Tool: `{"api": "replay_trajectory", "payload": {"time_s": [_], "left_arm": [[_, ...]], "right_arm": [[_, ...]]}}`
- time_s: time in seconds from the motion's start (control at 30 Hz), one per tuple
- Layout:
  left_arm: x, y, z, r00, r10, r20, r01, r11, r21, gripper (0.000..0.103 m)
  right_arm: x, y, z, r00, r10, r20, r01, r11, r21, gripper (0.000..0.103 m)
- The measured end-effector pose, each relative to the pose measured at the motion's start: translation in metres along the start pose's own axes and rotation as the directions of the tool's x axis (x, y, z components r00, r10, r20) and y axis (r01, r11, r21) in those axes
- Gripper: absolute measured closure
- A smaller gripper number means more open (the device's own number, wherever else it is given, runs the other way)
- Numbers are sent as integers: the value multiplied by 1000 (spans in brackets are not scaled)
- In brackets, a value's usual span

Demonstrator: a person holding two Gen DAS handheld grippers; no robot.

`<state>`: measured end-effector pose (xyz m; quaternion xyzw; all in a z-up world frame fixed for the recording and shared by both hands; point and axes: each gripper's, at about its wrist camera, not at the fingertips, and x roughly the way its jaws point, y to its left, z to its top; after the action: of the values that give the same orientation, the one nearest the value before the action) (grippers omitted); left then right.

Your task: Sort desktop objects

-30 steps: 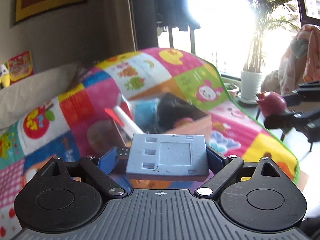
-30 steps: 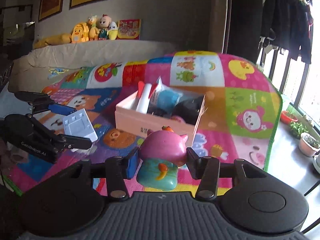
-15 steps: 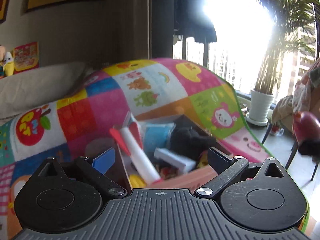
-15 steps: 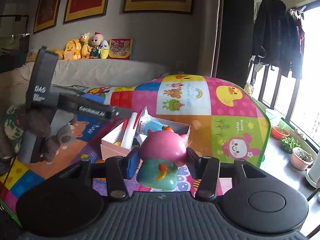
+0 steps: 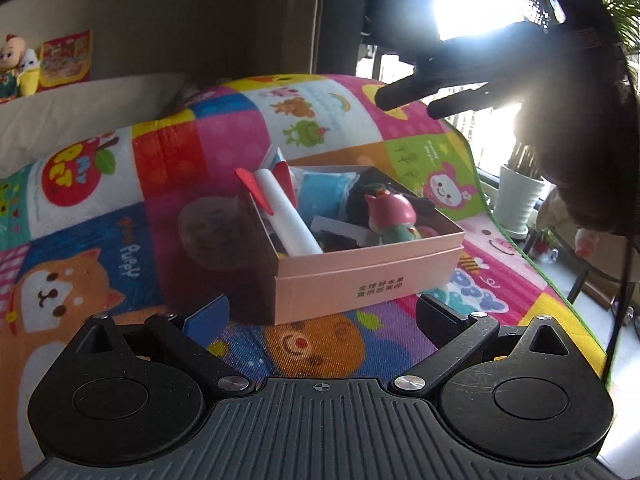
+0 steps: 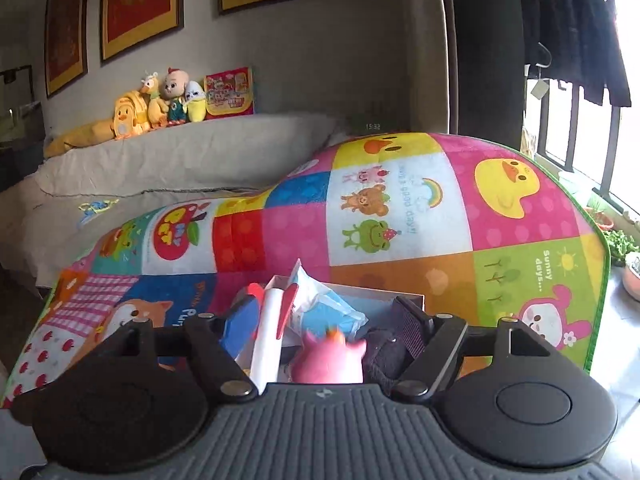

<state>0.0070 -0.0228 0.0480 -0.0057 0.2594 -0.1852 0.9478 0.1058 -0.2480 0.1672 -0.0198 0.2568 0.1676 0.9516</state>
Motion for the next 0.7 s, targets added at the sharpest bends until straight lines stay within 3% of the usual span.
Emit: {"api": "replay_trajectory", "payload": {"time_s": [0.03, 0.13, 0.3, 0.43, 0.57, 0.7], "left_arm": [[0, 3, -2, 1000, -4, -4, 4, 1000, -13, 1], [4, 10, -9, 1000, -21, -22, 20, 999, -46, 1], [6, 18, -16, 999, -20, -34, 17, 997, -77, 1], [4, 29, -21, 999, -36, -16, 34, 993, -112, 1], [17, 31, -24, 996, -89, -20, 85, 985, -152, 0], [29, 23, -24, 991, -130, -17, 126, 981, -151, 0]], "right_arm": [[11, 3, 0, 1000, -1, -11, 1, 1000, -1, 29], [47, 14, 1, 999, -12, -49, 10, 999, -36, 44], [112, 16, 8, 988, -64, -138, 64, 998, -10, 45], [142, 15, 3, 968, -126, -216, 91, 982, -168, 45], [155, 25, -10, 954, -163, -250, 60, 925, -375, 38], [179, 35, -6, 922, -148, -358, -15, 910, -415, 37]]}}
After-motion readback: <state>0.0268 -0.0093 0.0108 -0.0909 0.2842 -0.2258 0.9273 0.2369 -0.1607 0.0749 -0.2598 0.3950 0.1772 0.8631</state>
